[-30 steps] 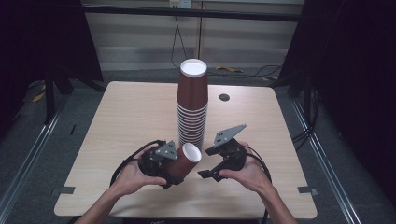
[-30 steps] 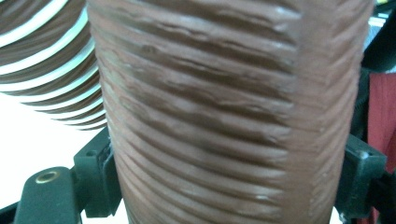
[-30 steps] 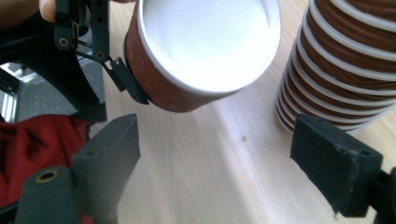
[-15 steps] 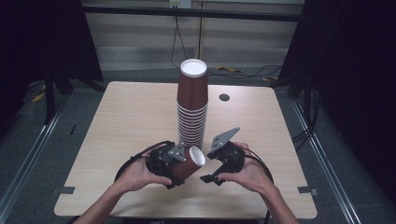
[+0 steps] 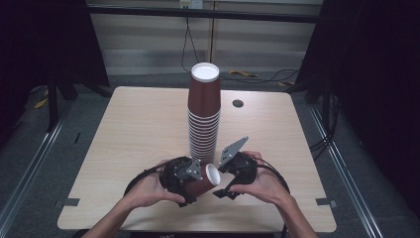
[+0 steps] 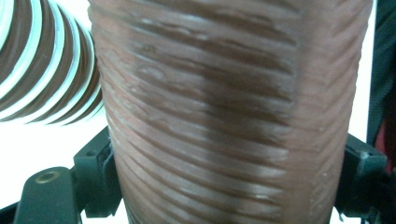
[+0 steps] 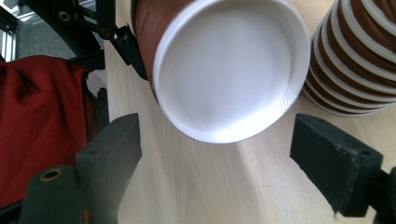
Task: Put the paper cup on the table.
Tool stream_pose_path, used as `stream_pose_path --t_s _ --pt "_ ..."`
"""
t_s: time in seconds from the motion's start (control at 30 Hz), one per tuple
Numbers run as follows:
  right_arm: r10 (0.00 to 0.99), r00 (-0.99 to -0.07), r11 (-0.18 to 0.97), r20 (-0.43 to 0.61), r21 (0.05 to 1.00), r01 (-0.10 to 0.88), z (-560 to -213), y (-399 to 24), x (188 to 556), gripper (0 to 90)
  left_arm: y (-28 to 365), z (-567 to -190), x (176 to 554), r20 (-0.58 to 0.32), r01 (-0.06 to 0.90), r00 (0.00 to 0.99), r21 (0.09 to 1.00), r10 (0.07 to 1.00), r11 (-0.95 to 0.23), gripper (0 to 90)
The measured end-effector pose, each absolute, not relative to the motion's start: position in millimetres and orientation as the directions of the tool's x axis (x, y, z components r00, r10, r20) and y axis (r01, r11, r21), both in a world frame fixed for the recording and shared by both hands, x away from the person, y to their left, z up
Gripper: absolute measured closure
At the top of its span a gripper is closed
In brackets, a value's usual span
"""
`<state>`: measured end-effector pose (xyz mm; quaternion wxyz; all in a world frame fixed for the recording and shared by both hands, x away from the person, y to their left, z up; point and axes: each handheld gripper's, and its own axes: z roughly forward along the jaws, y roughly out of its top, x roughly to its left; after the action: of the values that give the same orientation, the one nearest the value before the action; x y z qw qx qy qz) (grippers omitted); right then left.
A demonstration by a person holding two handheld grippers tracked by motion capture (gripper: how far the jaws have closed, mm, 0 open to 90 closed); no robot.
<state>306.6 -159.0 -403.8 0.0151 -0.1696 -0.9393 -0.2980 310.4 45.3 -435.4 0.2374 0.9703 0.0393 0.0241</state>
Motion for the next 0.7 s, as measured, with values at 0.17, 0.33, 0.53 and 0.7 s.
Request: stream_pose_path --t_s 0.17,0.33,0.53,0.7 --pt "0.302 -0.945 0.777 0.127 0.542 0.321 -402.4 -156.0 309.0 14.3 44.6 -434.3 309.3 0.038 0.026 0.998 0.448 0.048 -0.894 15.9" --pt "0.285 -0.947 0.798 0.147 0.51 0.32 -403.8 -151.0 310.8 14.4 42.2 -436.4 307.7 0.02 0.021 0.999 0.449 0.033 -0.893 16.0" --pt "0.268 -0.95 0.809 0.162 0.498 0.313 -404.9 -148.1 313.8 14.4 38.7 -438.9 303.7 0.012 0.036 0.999 0.46 0.047 -0.887 15.9" --pt "0.244 -0.951 0.813 0.192 0.494 0.309 -404.6 -143.7 313.5 16.0 36.3 -437.9 302.6 0.011 0.013 1.0 0.449 0.02 -0.893 15.9"
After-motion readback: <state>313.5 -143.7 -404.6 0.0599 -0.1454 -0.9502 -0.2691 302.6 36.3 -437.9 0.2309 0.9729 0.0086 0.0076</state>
